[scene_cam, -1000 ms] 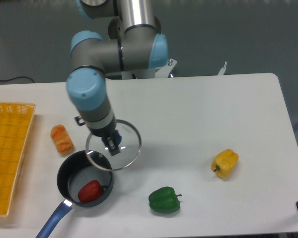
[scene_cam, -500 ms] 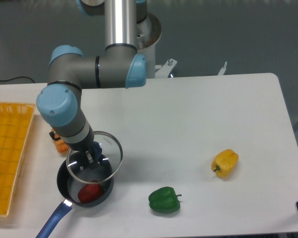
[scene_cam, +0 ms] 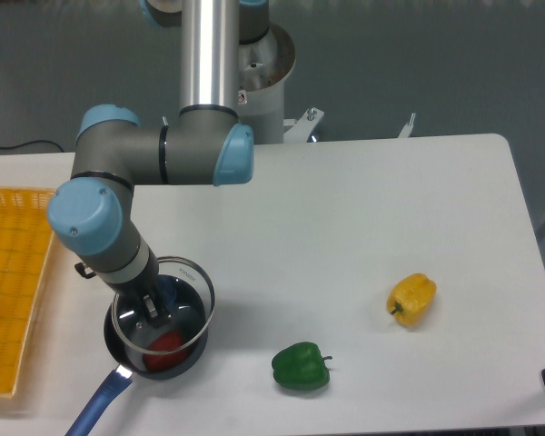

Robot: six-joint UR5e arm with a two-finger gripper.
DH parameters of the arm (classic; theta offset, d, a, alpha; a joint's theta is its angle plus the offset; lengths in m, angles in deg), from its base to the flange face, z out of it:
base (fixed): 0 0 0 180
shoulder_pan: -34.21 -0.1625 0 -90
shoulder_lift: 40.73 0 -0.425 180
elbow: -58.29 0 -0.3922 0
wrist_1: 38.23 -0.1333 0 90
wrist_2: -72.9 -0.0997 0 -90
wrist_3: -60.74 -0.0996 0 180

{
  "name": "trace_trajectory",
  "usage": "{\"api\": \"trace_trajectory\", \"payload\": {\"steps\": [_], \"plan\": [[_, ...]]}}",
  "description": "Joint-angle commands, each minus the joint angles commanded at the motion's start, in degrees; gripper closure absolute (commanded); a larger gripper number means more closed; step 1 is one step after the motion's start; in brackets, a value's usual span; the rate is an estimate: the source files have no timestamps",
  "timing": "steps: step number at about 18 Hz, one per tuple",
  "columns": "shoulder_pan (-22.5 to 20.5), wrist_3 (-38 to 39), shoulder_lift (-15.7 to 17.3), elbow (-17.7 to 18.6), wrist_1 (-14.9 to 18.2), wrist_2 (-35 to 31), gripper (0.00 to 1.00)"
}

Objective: Close the pot lid
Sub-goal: 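Lower the glass lid onto the saucepan rim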

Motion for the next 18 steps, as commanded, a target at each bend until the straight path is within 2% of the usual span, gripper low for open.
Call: {"api": "trace_trajectory", "payload": {"steps": [18], "plan": [[0.4, 0.1, -1.7, -1.2, -0.2, 0.0, 0.37]]}}
